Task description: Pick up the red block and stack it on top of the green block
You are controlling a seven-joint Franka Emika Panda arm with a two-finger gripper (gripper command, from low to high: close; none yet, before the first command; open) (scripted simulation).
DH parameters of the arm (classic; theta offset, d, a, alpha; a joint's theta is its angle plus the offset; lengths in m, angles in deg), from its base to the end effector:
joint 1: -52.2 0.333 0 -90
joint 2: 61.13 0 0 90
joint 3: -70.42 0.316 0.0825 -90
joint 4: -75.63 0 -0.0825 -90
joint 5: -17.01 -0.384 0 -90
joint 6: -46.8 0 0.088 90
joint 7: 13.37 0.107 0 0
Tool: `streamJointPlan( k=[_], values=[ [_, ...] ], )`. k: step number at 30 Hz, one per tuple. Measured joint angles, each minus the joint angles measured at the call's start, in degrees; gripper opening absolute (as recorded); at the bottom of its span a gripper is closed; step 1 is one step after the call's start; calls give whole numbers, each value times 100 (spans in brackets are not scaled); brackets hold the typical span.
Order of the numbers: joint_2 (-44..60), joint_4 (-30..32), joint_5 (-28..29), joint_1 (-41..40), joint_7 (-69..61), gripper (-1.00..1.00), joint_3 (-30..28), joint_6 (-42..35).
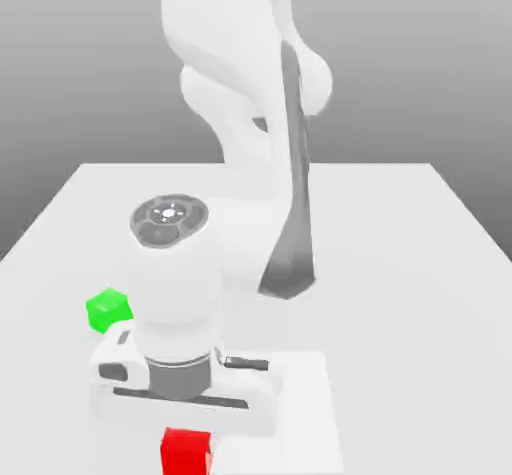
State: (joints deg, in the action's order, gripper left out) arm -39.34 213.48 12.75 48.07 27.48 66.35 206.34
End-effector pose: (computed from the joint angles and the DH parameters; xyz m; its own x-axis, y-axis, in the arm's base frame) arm 0.4869 -0.0757 0.1579 0.6053 -0.7960 0.0003 -0.7960 -0.6053 0.0002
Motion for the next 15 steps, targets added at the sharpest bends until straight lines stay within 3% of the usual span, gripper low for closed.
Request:
streamJointPlan(
  k=[5, 15],
  values=[
    [-905, 243, 324, -42, -147, -100, -190, -646],
    [-2322, 1364, 1542, -1208, -2694, -100, -950, -853]
  ],
)
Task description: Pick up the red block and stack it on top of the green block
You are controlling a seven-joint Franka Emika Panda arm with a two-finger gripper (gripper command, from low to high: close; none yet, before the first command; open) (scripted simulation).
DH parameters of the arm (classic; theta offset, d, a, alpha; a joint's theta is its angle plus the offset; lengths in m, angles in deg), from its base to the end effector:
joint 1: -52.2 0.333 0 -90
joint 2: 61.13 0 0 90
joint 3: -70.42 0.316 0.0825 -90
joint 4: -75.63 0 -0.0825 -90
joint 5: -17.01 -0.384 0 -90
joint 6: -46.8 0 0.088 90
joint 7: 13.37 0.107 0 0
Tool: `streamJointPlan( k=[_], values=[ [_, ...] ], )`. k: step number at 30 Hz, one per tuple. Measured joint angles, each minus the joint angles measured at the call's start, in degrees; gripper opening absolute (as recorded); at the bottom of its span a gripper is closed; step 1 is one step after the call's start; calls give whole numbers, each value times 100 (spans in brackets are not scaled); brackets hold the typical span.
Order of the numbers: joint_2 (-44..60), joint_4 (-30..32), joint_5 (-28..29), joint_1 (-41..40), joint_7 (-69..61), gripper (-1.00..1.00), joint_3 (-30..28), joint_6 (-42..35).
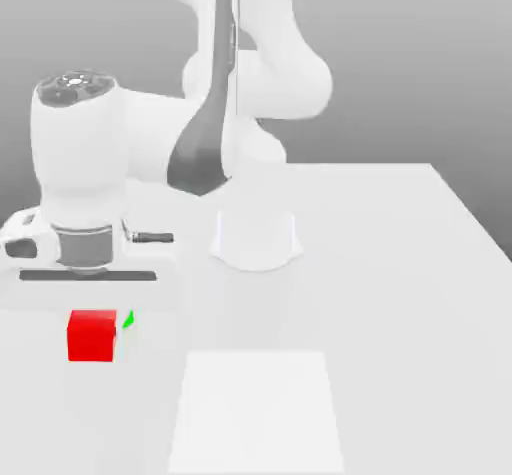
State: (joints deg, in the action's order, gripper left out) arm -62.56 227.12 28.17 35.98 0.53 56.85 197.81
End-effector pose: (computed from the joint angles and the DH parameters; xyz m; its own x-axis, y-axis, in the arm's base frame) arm 0.3733 -0.2075 0.2534 0.8297 -0.5573 0.0302 -0.5577 -0.8256 0.0860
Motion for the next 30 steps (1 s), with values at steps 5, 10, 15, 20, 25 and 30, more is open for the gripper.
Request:
streamJointPlan(
  k=[5, 10, 15, 20, 25, 30],
  values=[
    [-630, 593, 342, -316, -1518, -100, -382, -26],
    [-1206, 1201, 599, -549, -3088, -100, -942, -2],
    [-1608, 1748, 675, -576, -4567, -100, -1543, 107],
    [-1083, 1779, -180, 83, -5305, -100, -2001, 562],
    [-442, 1768, -1072, 591, -5919, -100, -2264, 1143],
    [135, 1785, -1425, 697, -6161, 100, -2261, 1781]
  ],
)
